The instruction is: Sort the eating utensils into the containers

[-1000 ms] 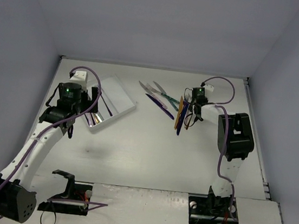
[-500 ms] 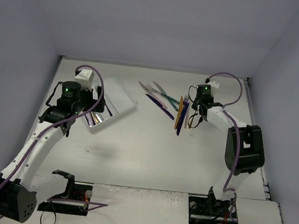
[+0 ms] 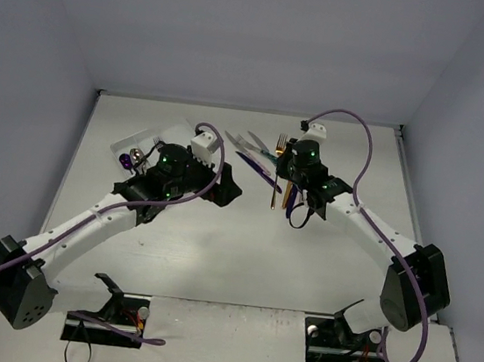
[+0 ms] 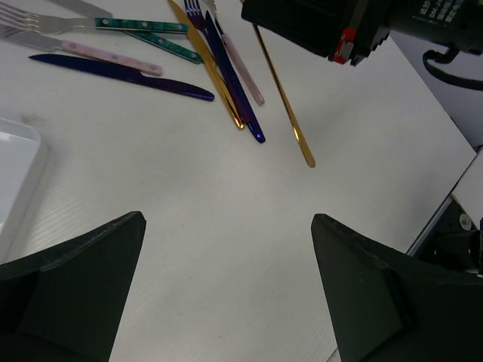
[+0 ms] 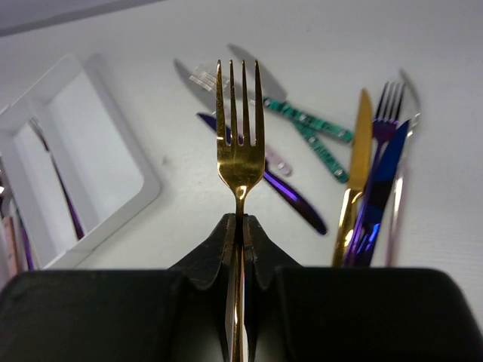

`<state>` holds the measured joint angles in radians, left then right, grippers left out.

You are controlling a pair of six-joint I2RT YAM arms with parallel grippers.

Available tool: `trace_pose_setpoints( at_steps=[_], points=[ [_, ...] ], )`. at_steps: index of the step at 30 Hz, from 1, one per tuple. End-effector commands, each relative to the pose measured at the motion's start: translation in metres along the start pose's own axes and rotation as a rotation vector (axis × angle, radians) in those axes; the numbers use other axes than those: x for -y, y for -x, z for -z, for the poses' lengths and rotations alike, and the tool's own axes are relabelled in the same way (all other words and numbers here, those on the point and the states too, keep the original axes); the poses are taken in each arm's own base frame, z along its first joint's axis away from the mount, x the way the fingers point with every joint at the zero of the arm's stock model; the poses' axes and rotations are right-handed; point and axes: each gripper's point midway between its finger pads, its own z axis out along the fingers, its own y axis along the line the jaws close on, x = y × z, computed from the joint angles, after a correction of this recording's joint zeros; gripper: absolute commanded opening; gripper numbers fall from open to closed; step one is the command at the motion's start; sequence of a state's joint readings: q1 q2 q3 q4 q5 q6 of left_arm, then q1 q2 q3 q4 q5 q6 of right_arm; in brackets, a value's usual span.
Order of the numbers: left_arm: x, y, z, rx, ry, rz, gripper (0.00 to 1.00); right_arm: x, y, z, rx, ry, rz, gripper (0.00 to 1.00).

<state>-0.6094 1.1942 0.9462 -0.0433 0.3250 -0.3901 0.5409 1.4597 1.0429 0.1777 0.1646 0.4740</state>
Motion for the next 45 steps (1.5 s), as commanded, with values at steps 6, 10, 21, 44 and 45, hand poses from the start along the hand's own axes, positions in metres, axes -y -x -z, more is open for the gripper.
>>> trace_pose_setpoints(
  at_steps=[6,10,21,44,45],
  points=[
    [0.06,0.031,-0.037,0.097,-0.149,0.026,0.83,-0.05,0.039,0.039,0.153,0.182,-0.164,0.0],
    [0.07,0.027,-0.047,0.102,-0.176,0.047,0.73,-0.056,0.037,0.046,0.165,0.201,-0.185,0.0],
    [0.076,0.018,-0.067,0.072,-0.169,0.061,0.49,-0.063,0.035,0.052,0.18,0.226,-0.204,0.0],
    [0.019,-0.009,-0.062,0.078,0.038,0.245,0.0,-0.057,0.027,0.048,0.181,0.21,-0.177,0.33],
    [0.006,-0.007,-0.058,0.089,0.062,0.284,0.0,-0.056,0.027,0.049,0.183,0.208,-0.173,0.37]
  ],
)
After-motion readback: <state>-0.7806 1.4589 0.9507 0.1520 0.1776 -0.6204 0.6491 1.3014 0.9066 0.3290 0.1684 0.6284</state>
